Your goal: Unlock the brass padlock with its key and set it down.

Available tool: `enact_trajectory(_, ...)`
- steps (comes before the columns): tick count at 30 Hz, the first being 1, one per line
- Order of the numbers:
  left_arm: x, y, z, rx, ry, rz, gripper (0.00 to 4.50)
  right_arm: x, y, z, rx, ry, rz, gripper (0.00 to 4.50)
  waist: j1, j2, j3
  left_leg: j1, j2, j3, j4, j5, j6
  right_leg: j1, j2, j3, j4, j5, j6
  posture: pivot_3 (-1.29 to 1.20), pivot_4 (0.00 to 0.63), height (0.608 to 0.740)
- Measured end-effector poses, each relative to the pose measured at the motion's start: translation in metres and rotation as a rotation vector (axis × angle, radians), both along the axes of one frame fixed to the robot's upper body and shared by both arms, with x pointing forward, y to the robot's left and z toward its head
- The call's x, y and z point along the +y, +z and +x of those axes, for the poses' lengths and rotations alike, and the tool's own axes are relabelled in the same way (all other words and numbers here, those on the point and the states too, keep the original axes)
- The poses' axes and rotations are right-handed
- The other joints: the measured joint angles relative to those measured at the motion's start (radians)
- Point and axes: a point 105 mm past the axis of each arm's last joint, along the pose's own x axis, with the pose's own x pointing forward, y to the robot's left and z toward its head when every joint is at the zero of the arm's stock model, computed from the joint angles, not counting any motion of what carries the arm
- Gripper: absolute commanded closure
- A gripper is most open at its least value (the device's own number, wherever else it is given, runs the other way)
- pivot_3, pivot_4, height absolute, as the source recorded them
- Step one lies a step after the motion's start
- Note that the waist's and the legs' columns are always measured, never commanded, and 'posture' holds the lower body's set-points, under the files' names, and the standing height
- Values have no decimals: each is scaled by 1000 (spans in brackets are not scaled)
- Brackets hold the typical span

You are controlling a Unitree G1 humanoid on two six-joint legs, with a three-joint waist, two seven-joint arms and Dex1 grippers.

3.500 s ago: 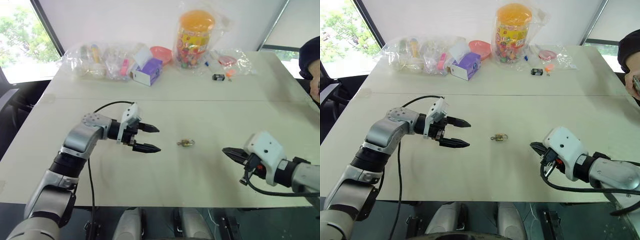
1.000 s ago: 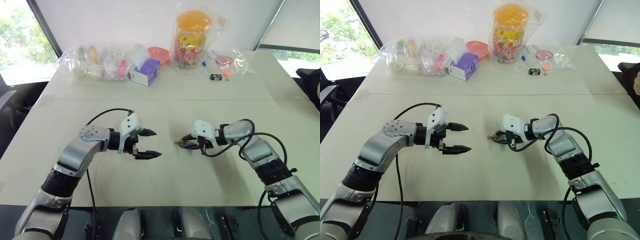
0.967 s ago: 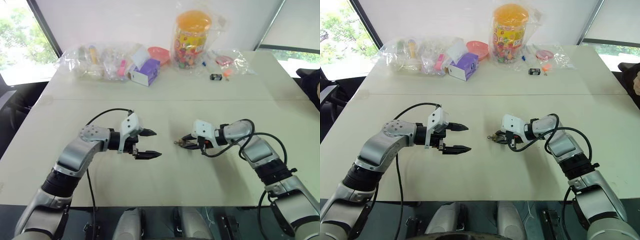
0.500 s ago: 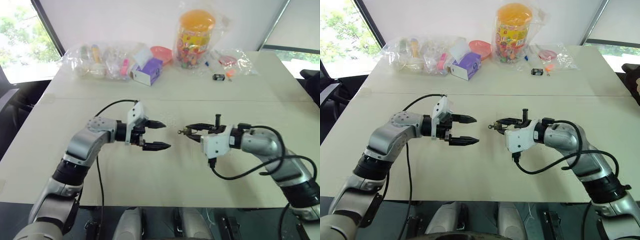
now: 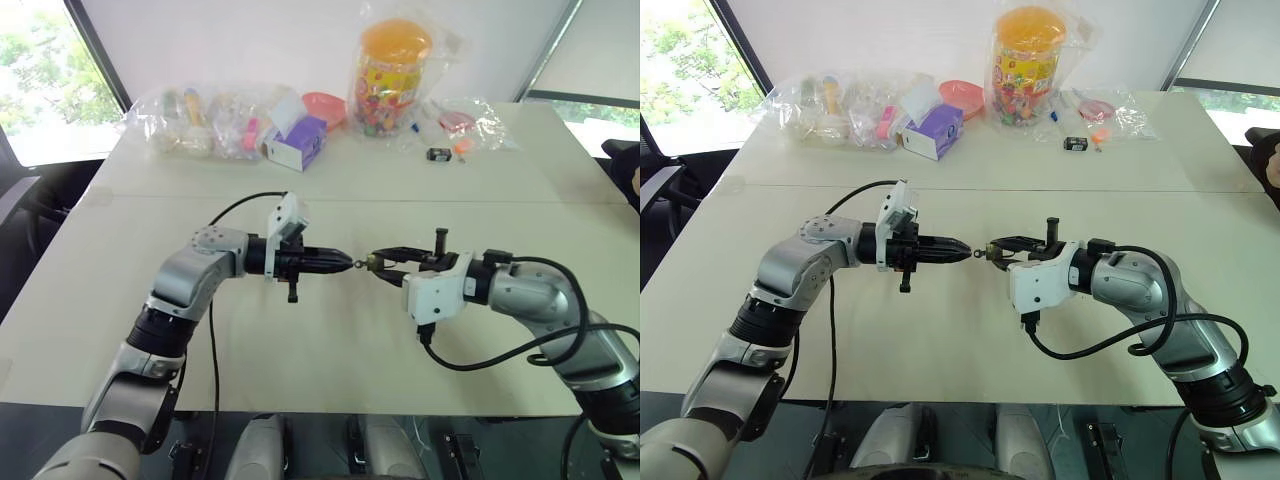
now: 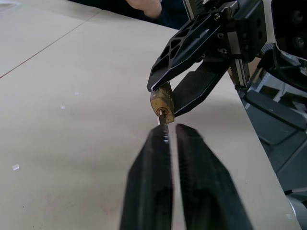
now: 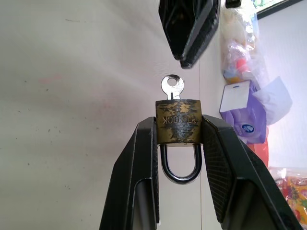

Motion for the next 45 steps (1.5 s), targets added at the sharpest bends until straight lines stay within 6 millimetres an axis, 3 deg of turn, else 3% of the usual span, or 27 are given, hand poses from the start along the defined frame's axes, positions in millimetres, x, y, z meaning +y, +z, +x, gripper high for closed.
enact_trajectory(34,-10,-2,5,11,-7,-25,4035,4,7,-1,-17,4,0,3805,1,0,0,0,0,0,0,0,0,0,0,0,0,0,0,0,150,735)
enact_trajectory(35,-11,-2,5,10,-8,-27,4288,4,7,-1,-16,5,-1,3805,1,0,0,0,0,0,0,0,0,0,0,0,0,0,0,0,150,735)
enact_trajectory(45,-13,-1,5,-56,-11,-14,4288,4,5,-1,-2,1,-4,3805,2,0,0,0,0,0,0,0,0,0,0,0,0,0,0,0,150,735)
